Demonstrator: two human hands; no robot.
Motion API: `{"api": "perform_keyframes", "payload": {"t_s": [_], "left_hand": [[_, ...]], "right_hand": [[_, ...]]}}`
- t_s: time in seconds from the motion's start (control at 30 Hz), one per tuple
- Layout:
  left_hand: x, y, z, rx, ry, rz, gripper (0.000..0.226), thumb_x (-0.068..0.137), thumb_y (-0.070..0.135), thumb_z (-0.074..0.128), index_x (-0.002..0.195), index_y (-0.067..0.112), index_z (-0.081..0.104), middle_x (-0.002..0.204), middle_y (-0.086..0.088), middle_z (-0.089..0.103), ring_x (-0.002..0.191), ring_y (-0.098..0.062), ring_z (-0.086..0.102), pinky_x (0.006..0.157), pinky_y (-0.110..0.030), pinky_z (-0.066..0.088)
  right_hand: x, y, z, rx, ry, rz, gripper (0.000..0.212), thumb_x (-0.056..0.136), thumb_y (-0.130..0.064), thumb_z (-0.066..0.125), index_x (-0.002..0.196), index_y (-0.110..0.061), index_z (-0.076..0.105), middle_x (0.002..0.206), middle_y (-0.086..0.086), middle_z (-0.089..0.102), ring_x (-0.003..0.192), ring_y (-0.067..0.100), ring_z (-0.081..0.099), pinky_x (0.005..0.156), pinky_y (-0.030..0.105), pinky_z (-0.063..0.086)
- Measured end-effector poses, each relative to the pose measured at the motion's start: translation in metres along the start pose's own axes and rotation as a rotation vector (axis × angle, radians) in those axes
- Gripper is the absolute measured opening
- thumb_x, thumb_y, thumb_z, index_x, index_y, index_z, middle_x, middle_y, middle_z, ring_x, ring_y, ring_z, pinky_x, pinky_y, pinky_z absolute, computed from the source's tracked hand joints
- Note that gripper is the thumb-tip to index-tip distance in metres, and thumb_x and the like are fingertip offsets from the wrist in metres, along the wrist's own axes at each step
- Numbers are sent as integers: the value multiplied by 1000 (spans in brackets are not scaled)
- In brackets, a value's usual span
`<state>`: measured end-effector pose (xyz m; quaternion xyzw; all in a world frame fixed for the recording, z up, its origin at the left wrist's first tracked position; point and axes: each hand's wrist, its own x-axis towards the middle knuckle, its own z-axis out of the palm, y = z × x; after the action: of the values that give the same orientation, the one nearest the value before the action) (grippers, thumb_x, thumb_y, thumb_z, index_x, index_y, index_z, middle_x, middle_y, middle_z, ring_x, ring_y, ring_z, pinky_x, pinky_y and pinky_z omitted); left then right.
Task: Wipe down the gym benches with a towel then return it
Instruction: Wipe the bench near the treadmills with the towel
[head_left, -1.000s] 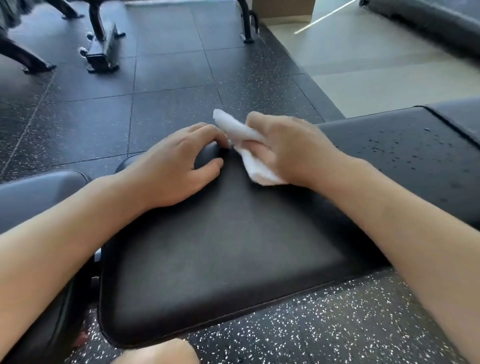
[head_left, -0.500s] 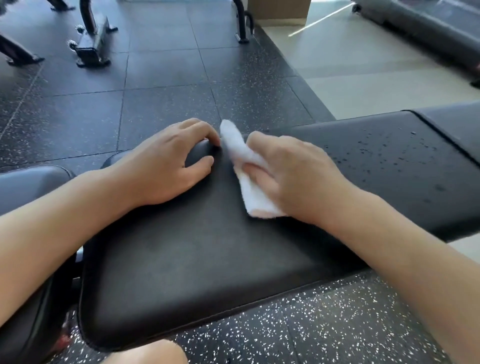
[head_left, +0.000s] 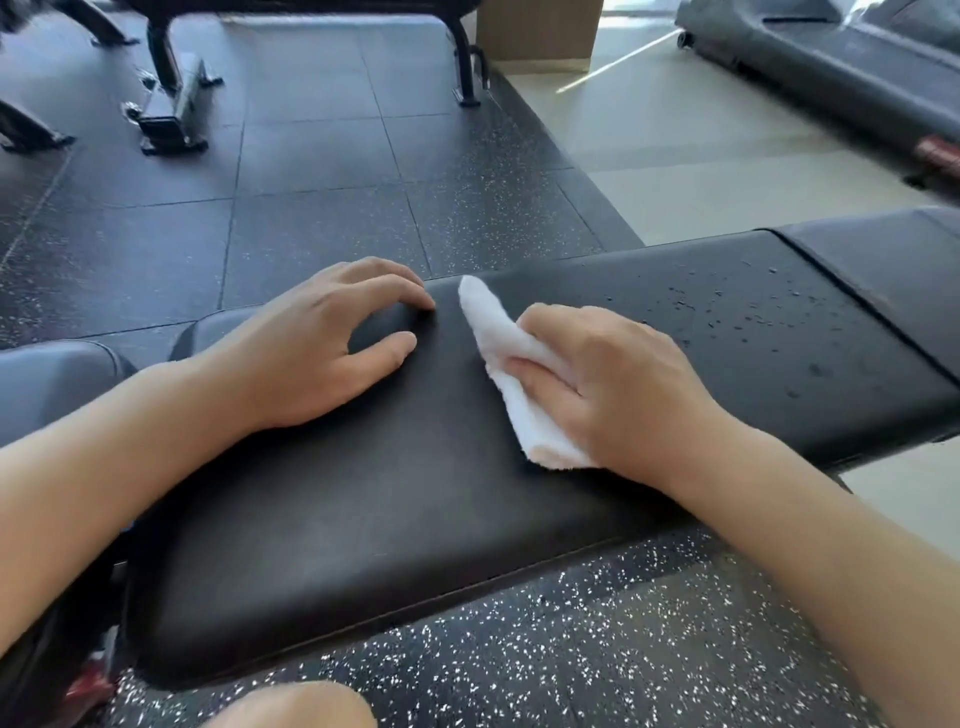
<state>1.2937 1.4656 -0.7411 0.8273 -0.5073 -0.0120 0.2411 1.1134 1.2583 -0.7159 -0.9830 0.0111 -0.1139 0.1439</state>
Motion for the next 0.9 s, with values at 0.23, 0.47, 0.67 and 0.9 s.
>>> {"api": "perform_keyframes", "payload": {"t_s": [0.23, 0.47, 0.67, 0.9], "left_hand": [[-1, 20, 8, -32, 15, 68, 33, 98, 29, 56, 128, 35, 69, 140, 20, 57, 137, -1, 45, 117, -22, 31], [-2, 9, 5, -24, 57, -1, 29, 99, 26, 60, 126, 32, 69, 136, 19, 58, 132, -3, 49, 115, -22, 33], [-3, -2, 0, -7, 100, -47, 28, 98, 26, 61, 122, 40, 68, 130, 26, 58, 125, -1, 53, 110, -26, 38], [-4, -7, -1, -65, 58, -44, 32, 98, 27, 59, 127, 40, 64, 130, 27, 55, 125, 2, 49, 107, -17, 34]], "right_hand": [[-31, -13, 6, 45, -116, -218, 24, 103, -44, 52, 103, -24, 65, 90, -12, 57, 82, 14, 46, 70, 38, 47], [-29, -27, 11, 56, -104, -259, 27, 102, -47, 48, 106, -27, 66, 89, -12, 55, 82, 13, 47, 73, 34, 46], [13, 4, -7, 83, 114, -29, 30, 97, -23, 63, 110, -38, 40, 77, 0, 59, 78, 30, 57, 73, 43, 52], [4, -4, 20, 101, -79, -261, 19, 101, -44, 55, 108, -29, 64, 93, -14, 55, 87, 11, 48, 77, 34, 45]]}}
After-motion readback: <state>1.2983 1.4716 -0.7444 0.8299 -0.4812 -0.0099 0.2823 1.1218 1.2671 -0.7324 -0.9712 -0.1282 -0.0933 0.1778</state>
